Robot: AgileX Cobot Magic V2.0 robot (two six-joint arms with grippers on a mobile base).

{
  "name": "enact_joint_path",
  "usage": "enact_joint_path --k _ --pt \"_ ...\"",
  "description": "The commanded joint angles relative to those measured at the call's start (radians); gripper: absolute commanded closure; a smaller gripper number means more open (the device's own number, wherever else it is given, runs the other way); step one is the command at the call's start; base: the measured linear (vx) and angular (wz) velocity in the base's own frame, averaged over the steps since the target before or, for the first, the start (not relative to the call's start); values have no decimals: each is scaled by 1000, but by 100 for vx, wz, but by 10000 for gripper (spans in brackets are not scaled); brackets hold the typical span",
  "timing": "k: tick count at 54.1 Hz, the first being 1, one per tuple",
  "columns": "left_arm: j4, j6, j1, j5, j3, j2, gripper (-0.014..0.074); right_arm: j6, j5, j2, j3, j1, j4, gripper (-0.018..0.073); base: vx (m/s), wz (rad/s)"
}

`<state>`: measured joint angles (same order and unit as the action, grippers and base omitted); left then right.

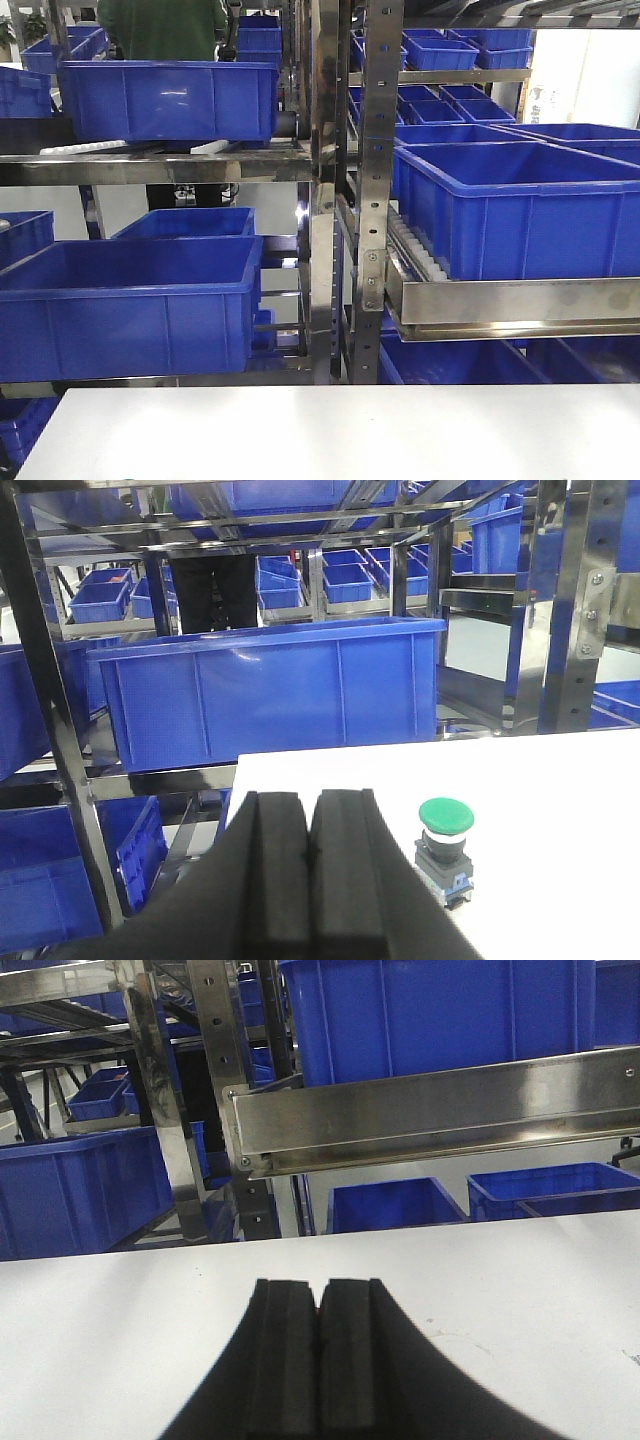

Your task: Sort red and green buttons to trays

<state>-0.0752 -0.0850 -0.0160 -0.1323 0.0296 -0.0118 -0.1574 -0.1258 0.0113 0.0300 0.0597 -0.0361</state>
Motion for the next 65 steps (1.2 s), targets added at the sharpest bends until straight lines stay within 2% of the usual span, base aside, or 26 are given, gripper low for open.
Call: enact_joint_path --k 1,35,39,43,48,51,55,61,65 --pt "-2 0 -4 82 -28 9 602 7 86 -2 8 -7 -2 567 0 0" --pt "-2 0 -4 82 -28 9 602 7 94 -2 8 -7 -3 567 0 0" --pt "-2 0 -4 101 -28 9 602 7 120 -2 8 -7 -8 567 0 0" --pt "-12 7 -4 197 -41 9 602 8 148 -2 -9 -7 -11 567 0 0" --pt "-78 61 -4 346 -64 9 602 29 148 -8 -78 -7 -32 567 0 0" --pt "-95 59 -4 404 -96 25 602 44 148 -26 -139 -7 -48 567 0 0" --pt "-82 43 -5 370 -180 92 602 70 148 -96 -259 -7 -71 567 0 -1" --pt "-77 19 -5 286 -323 315 602 80 170 -278 -443 -7 -124 567 0 0" --pt "-78 19 -5 293 -385 457 602 80 205 -410 -525 -7 -144 567 0 0"
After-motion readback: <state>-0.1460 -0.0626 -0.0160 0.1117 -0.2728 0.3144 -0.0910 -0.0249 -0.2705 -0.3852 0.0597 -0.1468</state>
